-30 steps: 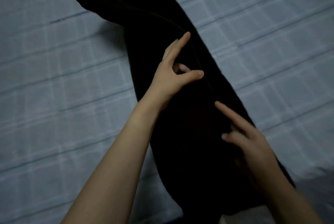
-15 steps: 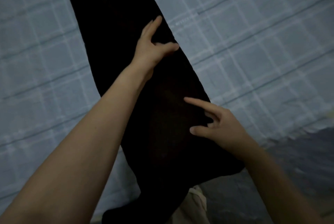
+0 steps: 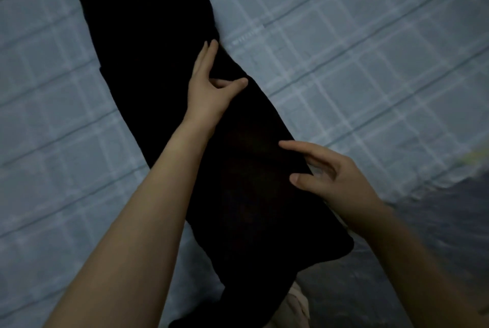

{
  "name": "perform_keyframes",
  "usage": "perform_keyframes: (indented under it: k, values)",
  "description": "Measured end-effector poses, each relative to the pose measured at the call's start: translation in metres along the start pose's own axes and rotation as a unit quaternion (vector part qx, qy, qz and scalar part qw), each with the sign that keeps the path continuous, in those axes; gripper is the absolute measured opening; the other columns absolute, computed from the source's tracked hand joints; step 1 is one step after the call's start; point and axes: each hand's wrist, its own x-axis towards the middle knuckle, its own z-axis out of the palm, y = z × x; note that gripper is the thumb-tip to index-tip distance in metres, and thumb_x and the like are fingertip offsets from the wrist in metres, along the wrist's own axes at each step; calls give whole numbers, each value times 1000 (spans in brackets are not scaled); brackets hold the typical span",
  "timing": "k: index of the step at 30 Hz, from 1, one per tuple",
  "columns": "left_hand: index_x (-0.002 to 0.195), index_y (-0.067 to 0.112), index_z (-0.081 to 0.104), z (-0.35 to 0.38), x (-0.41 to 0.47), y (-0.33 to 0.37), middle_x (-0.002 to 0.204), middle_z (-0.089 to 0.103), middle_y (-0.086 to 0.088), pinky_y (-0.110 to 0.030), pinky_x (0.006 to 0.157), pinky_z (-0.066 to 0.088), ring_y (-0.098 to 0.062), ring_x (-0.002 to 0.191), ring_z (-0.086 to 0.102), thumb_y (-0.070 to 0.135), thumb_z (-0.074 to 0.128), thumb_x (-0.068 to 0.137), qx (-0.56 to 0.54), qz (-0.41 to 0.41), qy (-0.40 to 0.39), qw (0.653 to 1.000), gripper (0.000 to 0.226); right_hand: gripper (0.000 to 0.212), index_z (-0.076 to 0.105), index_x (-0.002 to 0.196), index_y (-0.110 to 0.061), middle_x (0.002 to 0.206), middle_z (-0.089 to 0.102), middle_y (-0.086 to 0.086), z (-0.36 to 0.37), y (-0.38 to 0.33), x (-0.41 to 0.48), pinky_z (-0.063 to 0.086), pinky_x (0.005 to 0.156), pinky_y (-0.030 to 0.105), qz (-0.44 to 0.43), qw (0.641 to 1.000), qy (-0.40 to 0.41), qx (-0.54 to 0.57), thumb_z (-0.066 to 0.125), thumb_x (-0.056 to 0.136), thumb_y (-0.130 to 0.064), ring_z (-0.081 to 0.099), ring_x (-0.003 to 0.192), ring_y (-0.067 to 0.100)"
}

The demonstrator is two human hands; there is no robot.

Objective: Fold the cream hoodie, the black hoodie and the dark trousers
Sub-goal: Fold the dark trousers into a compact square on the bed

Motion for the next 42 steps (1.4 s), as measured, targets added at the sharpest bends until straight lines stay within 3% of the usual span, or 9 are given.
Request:
perform_keyframes:
  k: [7,11,14,17,22,25,32,38,42]
  values:
    - [150,15,34,6,0,-12,160,22,-6,-7,68,44,15,77,57,16,82,77,43,16,6,999,87,43,72,118,-20,122,69,-11,4,16,16,40,109,21,18,998,8,-57,68,85,8,58,121,-1]
    - [152,16,29,-2,-19,2,161,19,-3,-9,77,48,-9,100,58,12,78,81,18,24,-27,999,86,44,69,119,-22,122,66,-12,10,8,7,38,92,3,-2,996,3,-85,64,88,9,56,115,-13]
    - [149,23,36,-13,-63,15,158,26,7,-18,97,48,-13,122,54,15,78,81,-24,30,-67,997,80,47,68,122,-31,123,68,-5,11,8,-4,49,96,18,8,998,19,-54,66,89,3,57,123,4]
    - [148,27,39,-17,-112,4,153,37,9,-30,119,23,-10,141,35,39,73,82,185,128,-73,972,75,58,62,126,-44,127,67,-3,18,13,-21,52,101,43,35,999,19,-28,72,86,-2,58,125,20]
    - [154,27,27,-10,-140,-38,160,26,5,-42,121,-1,-21,150,16,56,35,97,428,172,-86,883,64,68,56,136,-31,113,72,16,19,15,-35,54,85,45,74,997,0,18,54,88,17,68,102,31]
    - [153,26,28,-12,-139,-33,160,26,2,-42,121,1,-22,150,15,51,34,99,405,162,-92,895,60,63,54,139,-20,97,75,18,14,5,-41,61,74,31,109,985,-19,128,40,91,20,73,84,22]
    - [148,21,40,-27,-221,-38,159,30,-3,-43,121,9,-30,148,20,36,46,100,370,127,-27,920,51,65,46,141,-45,71,63,16,28,15,-79,50,64,27,67,994,40,-79,69,91,-11,61,69,24]
    - [149,23,39,-13,-261,-47,158,32,-1,-37,120,-2,-27,149,16,43,43,99,359,87,-4,929,55,77,41,138,-46,95,71,2,38,26,-83,60,66,26,54,980,90,-166,84,77,-26,72,80,10]
    - [147,23,42,-8,-264,-44,157,32,-1,-39,121,1,-25,149,17,39,49,97,319,73,19,945,53,71,44,137,-43,93,70,5,17,25,-81,56,64,29,47,987,42,-146,69,84,-4,69,68,11]
